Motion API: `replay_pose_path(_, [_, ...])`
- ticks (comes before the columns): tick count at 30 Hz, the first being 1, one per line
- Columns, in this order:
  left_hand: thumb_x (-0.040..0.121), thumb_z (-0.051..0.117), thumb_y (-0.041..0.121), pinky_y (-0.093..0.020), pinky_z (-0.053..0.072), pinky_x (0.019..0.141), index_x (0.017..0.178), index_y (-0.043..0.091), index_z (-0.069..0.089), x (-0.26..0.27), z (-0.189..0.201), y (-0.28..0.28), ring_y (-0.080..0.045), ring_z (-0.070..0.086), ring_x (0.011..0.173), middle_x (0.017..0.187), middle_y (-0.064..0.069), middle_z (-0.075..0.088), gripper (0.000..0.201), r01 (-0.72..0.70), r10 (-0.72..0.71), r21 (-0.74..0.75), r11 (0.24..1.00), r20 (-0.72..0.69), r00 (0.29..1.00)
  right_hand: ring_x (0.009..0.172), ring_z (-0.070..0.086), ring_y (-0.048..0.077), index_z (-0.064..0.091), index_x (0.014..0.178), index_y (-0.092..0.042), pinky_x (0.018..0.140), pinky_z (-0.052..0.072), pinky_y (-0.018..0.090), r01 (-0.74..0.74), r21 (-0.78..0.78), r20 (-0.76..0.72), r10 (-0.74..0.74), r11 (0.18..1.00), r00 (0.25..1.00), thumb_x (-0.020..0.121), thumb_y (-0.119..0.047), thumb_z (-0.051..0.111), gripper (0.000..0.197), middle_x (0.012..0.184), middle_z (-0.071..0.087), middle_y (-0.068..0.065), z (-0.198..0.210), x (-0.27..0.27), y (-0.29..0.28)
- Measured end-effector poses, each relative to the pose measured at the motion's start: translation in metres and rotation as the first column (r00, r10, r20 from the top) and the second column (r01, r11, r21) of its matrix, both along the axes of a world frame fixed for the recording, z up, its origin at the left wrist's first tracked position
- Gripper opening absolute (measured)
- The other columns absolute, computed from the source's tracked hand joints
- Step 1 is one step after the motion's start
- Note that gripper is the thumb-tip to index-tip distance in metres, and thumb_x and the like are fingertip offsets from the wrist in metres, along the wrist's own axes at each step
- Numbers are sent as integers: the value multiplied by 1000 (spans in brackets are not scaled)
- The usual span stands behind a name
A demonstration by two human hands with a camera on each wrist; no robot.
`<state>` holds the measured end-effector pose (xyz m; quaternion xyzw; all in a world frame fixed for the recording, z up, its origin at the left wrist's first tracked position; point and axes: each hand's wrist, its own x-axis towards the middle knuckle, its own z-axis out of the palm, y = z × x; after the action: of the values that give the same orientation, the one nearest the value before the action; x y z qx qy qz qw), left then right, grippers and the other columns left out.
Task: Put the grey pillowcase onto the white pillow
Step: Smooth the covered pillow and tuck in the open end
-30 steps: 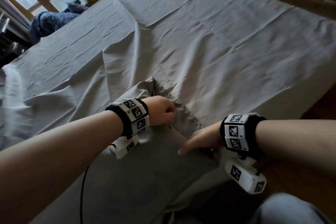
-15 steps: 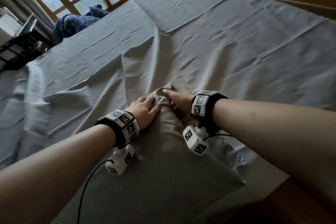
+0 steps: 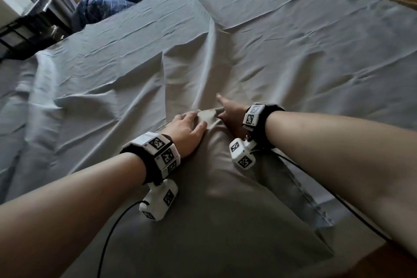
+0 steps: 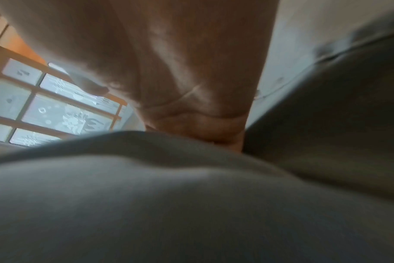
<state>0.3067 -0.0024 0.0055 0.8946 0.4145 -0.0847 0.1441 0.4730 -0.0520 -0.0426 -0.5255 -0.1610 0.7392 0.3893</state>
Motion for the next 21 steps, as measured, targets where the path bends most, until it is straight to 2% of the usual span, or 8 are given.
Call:
replay_pose_path(2, [94, 37, 54, -37, 26, 115, 147, 32, 32, 0, -1, -1, -27, 34, 138, 149, -6, 36, 58, 44, -43, 43, 998, -21, 999, 112, 52, 33, 46, 136, -7, 110, 30, 42, 16, -33, 51, -14, 999, 999, 92, -68, 17, 81, 118, 64, 17, 1, -8, 4])
replay_pose_path(3, [94, 37, 55, -38, 26, 115, 147, 31, 33, 1, 0, -1, -27, 33, 138, 150, -6, 36, 58, 64, -62, 58, 996, -33, 998, 104, 55, 32, 50, 129, -6, 100, 39, 39, 17, -37, 91, -14, 999, 996, 94, -65, 15, 76, 116, 63, 18, 5, -8, 4])
replay_pose_path(5, [94, 38, 55, -39, 28, 114, 146, 30, 34, 4, 3, -2, -28, 35, 136, 149, -5, 37, 57, 100, -97, 71, 992, -48, 994, 78, 57, 28, 56, 102, -4, 74, 44, 33, 43, -59, 211, -30, 997, 977, 97, -61, 15, 71, 91, 61, 17, 16, -1, -3])
replay_pose_path(9, [92, 42, 54, -39, 32, 111, 140, 27, 42, 13, 17, -14, -27, 38, 131, 143, -2, 42, 55, 245, -249, 107, 964, 29, 968, 65, 58, 21, 49, 84, -11, 61, 46, 29, 220, -82, 540, -142, 972, 830, 98, -43, 32, 39, 78, 59, 9, 18, 39, -48])
replay_pose_path(12, [85, 48, 53, -38, 39, 106, 125, 28, 58, 16, 25, -37, -25, 47, 123, 131, 1, 53, 48, 491, -503, 164, 856, 39, 863, 55, 58, 20, 57, 85, -6, 52, 48, 27, 155, -217, 697, 42, 964, 716, 92, -24, 50, 21, 75, 62, 10, 4, 51, -112])
replay_pose_path(14, [78, 45, 56, -37, 42, 100, 114, 26, 65, 17, 21, -53, -25, 53, 114, 120, 1, 60, 51, 629, -632, 142, 764, -34, 775, 53, 62, 20, 65, 93, 2, 48, 51, 25, 50, -252, 736, 158, 966, 658, 88, -18, 60, 22, 77, 68, 14, -5, 42, -146])
replay_pose_path(16, [73, 38, 60, -38, 41, 98, 109, 26, 67, 19, 17, -67, -26, 54, 108, 113, 1, 62, 57, 694, -689, 120, 710, -89, 720, 57, 64, 20, 69, 92, 4, 45, 50, 22, -4, -207, 752, 162, 978, 639, 84, -19, 69, 24, 77, 71, 15, -7, 26, -163])
replay_pose_path(21, [72, 29, 65, -35, 32, 106, 106, 31, 69, 16, 17, -90, -18, 53, 115, 114, 9, 64, 63, 729, -718, 127, 673, -126, 685, 32, 51, 6, 69, 68, -6, 33, 33, 12, 19, -170, 750, 117, 985, 651, 74, -19, 81, 18, 49, 62, 0, -6, -4, -170])
